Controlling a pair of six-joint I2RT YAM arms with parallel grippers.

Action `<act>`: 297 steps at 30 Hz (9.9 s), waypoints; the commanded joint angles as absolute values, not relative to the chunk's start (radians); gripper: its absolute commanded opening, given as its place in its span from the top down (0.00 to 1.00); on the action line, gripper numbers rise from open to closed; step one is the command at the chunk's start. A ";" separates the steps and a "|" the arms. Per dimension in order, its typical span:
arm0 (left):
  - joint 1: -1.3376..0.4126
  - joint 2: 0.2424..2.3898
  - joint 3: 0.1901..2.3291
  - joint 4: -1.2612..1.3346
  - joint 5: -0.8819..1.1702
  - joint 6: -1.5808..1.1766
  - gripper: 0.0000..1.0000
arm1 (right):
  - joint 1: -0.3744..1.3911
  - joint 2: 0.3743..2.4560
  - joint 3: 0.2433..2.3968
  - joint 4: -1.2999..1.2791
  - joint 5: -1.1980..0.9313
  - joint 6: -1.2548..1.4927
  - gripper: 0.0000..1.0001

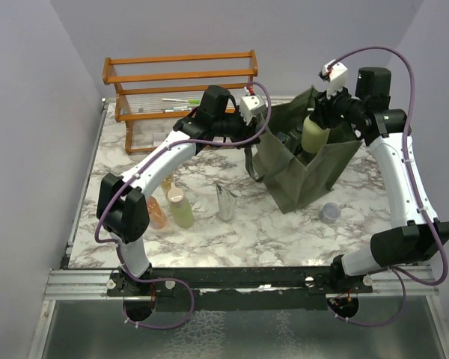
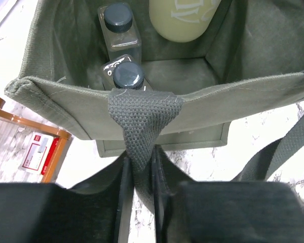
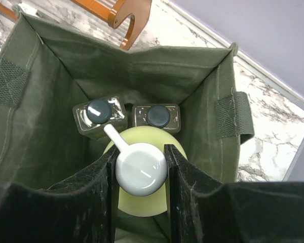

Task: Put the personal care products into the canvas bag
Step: Place the care product in the canvas bag, then move the care product at the center of the board.

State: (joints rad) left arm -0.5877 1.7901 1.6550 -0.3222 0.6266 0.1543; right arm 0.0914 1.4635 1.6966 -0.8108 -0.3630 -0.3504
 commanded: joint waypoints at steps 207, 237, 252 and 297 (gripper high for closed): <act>-0.356 1.390 1.319 -1.330 0.396 1.049 0.18 | 0.220 1.471 1.742 -0.851 -0.631 -0.501 0.18; -0.396 1.358 1.253 -1.025 0.547 0.829 0.64 | 0.221 1.480 1.728 -0.857 -0.636 -0.508 0.18; -0.413 1.338 1.272 -0.801 0.553 0.650 0.83 | 0.220 1.466 1.706 -0.849 -0.635 -0.514 0.18; -0.512 1.494 1.460 -0.500 0.416 0.339 0.07 | 0.282 1.430 1.667 -0.614 -0.849 -0.398 0.20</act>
State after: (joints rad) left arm -0.5266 1.5501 1.3853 -0.4908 0.3775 0.3492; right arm 0.2779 1.4651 1.6699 -0.7071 -0.8028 -0.4484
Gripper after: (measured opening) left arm 0.905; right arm 0.801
